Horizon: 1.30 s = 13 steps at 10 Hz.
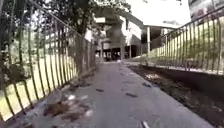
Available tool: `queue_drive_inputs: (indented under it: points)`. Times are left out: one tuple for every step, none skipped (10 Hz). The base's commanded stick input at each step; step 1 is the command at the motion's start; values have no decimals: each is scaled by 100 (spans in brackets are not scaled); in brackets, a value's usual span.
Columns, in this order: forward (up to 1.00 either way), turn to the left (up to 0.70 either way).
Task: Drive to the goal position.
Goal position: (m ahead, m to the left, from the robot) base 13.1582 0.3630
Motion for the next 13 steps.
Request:
queue_drive_inputs:
  points:
    - [50,0]
    - [50,0]
    - [50,0]
    - [50,0]
    - [50,0]
    - [50,0]
    - [50,0]
    - [50,0]
    - [50,0]
    - [50,0]
    - [50,0]
    - [50,0]
    - [50,0]
